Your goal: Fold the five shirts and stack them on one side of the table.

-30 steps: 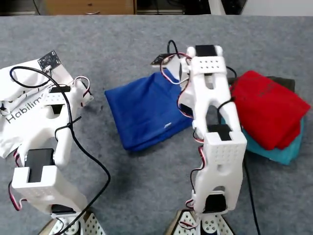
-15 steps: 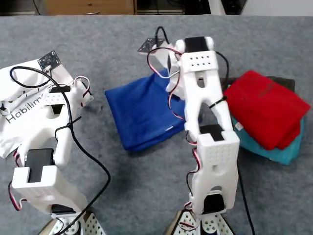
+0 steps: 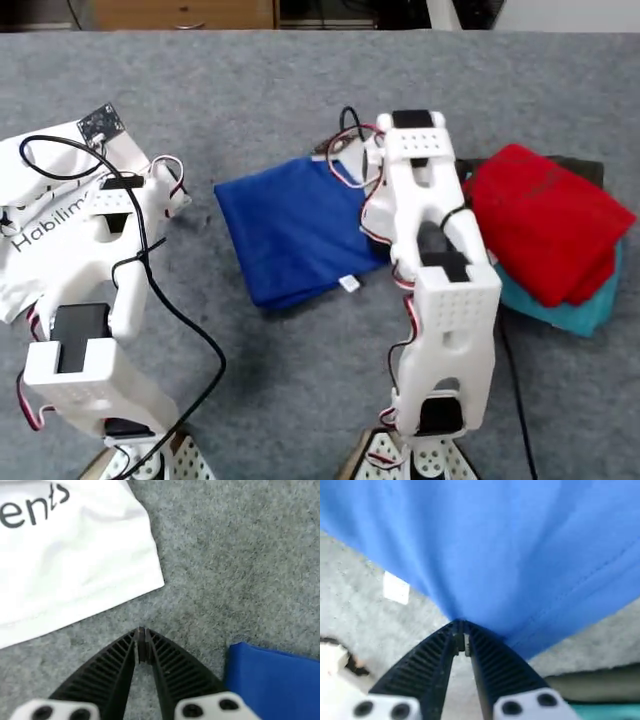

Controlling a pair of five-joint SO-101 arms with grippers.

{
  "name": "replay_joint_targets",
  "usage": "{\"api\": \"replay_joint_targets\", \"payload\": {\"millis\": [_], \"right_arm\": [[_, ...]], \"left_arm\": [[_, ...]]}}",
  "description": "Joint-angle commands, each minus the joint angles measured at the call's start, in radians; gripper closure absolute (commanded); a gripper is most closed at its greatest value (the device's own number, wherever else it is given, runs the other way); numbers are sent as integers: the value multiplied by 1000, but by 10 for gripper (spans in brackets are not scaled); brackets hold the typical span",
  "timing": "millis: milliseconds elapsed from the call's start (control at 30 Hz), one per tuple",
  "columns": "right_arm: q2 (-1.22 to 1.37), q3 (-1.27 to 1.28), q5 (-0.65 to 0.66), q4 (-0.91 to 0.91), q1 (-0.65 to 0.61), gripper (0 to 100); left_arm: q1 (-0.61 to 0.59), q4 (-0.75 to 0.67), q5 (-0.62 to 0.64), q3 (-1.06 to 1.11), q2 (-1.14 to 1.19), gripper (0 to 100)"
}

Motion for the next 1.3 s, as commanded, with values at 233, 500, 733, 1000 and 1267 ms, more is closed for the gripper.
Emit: {"api": "replay_joint_targets", "payload": {"millis": [233, 500, 733, 1000, 1267], "right_arm": [[-265, -298, -109, 100, 59, 994], [-417, -93, -175, 100, 104, 994], [-564, 277, -287, 41, 102, 994], [-627, 567, -293, -334, 96, 993], [-664, 530, -302, -313, 116, 993]], "left_arm": [[44, 204, 5, -204, -8, 979], [273, 529, 2, -445, -8, 980], [371, 345, 0, -301, 2, 980], [345, 41, -2, -117, 2, 980], [315, 83, -3, -126, -8, 980]]}}
